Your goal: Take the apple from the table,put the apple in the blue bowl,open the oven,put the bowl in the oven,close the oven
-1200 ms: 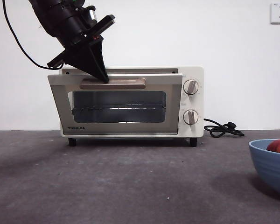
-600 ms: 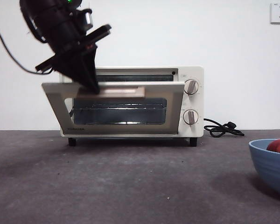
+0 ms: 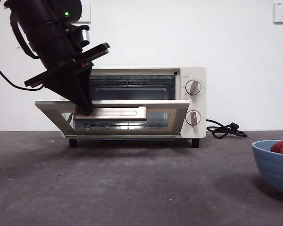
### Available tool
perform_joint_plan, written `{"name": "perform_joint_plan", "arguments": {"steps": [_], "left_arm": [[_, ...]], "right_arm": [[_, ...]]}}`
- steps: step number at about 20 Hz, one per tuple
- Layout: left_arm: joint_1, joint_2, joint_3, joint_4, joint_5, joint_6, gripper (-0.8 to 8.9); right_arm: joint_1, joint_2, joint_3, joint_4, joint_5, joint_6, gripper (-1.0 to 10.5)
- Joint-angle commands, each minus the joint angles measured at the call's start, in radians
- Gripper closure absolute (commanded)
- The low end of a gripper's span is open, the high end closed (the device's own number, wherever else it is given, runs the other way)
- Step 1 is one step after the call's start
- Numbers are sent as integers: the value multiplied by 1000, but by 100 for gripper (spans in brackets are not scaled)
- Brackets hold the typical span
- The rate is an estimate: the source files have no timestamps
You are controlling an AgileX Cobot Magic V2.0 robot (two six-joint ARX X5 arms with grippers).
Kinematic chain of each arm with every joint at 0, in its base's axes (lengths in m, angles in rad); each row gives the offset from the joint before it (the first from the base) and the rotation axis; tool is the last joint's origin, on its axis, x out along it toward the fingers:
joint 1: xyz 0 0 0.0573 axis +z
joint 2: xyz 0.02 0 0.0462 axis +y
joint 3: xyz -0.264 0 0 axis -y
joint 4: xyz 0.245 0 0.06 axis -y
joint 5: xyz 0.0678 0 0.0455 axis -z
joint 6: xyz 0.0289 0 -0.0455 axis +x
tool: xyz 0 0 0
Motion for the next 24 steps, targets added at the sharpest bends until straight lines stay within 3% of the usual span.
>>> {"name": "perform_joint_plan", "arguments": {"steps": [1,5,13,18,24], "left_arm": [[-22,3,-5,65,-61,-27,819],[-55,3,-68,136,-67,-87,820],[-82,3,-161,174,-68,-92,820],[-119,-8,-161,109,-4,-58,820],[-182,-147,-161,2,-6,-14,819]], "right_arm": [[1,-2,3,5,14,-10,957],[1,-2,3,3,35,-10,957],[1,-2,3,1,43,-16,957],[1,-1,3,-15,42,-17,958],[1,77,3,-114,41,-10,957]]}}
